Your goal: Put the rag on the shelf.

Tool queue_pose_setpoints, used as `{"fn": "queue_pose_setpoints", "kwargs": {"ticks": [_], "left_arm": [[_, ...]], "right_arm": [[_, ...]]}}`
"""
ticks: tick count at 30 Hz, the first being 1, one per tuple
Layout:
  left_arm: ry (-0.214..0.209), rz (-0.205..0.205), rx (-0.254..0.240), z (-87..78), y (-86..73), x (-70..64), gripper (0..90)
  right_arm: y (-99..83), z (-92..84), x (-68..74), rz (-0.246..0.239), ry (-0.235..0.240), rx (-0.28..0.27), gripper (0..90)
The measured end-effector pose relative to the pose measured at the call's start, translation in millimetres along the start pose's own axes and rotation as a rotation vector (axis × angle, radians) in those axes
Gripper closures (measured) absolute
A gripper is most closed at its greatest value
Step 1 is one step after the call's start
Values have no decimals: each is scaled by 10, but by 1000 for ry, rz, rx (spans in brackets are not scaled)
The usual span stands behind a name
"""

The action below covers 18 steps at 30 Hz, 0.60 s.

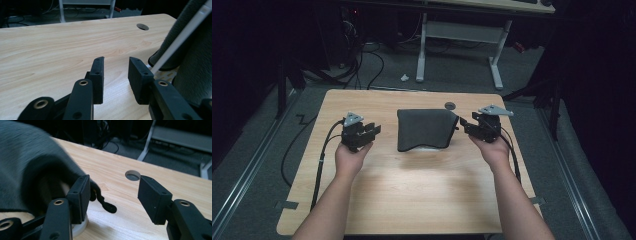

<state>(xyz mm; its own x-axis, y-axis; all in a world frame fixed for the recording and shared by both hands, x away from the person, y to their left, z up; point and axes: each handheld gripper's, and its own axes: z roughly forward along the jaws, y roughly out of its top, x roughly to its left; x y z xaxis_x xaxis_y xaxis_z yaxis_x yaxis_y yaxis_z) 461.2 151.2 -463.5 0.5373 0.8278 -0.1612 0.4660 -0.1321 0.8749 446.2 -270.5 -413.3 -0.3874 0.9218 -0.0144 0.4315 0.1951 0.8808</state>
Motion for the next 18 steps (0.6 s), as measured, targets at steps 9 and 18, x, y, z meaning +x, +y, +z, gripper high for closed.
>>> {"fn": "queue_pose_setpoints", "kwargs": {"ticks": [9,18], "left_arm": [[-23,-13,-17,-210,-198,-34,625],[-65,39,11,-444,-582,-215,581]], "right_arm": [[-199,-169,163,-65,-11,27,427],[-511,-381,492,-141,4,11,426]]}}
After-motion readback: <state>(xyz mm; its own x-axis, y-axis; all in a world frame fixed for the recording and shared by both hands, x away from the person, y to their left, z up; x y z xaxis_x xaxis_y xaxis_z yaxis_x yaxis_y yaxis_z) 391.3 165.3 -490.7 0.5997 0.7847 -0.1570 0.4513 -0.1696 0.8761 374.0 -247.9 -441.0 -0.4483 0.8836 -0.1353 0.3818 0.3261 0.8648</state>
